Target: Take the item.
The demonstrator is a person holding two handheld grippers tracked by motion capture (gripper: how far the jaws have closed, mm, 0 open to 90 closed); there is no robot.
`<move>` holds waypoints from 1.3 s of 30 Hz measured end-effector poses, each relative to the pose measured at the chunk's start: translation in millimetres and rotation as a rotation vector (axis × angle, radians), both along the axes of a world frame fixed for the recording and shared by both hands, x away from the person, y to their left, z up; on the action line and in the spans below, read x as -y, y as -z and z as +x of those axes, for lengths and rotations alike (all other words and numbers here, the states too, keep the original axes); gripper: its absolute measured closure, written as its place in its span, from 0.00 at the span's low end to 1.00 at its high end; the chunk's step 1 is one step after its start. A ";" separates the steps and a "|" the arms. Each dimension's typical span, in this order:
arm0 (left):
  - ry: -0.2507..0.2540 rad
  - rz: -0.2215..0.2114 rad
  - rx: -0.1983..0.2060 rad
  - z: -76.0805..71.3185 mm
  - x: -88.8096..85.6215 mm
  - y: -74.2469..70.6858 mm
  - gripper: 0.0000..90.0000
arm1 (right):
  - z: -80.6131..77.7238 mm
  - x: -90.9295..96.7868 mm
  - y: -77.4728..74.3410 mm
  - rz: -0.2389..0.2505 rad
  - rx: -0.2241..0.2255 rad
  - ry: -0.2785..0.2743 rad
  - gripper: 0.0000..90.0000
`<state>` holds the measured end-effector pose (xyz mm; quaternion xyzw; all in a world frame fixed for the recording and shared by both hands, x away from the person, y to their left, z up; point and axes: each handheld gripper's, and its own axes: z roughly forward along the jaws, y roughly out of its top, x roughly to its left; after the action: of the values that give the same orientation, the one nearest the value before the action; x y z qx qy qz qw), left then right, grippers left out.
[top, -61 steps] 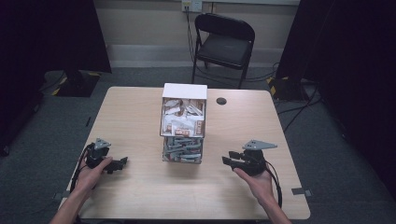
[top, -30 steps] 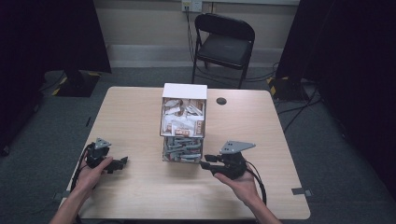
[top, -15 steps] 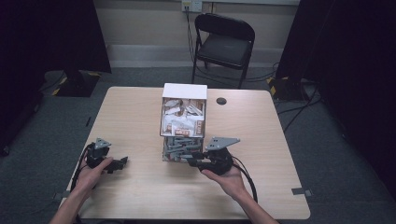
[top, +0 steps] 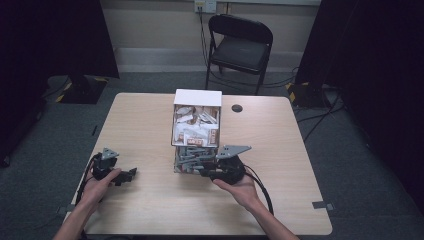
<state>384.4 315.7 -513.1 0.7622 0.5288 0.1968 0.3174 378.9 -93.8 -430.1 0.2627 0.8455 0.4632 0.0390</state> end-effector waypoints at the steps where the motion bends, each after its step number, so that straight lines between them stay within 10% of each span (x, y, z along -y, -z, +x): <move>1: 0.000 0.000 0.000 0.0 0.0 0.0 0.00 | 0.3 -0.5 0.6 -0.005 -0.001 0.000 0.77; 39: 0.001 0.001 -0.002 0.0 0.0 -0.1 0.00 | 11.6 -1.6 19.9 -0.021 -0.011 0.001 0.92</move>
<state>384.4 315.7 -513.0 0.7626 0.5287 0.1963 0.3168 390.5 -92.2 -450.0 0.2653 0.8505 0.4526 0.0372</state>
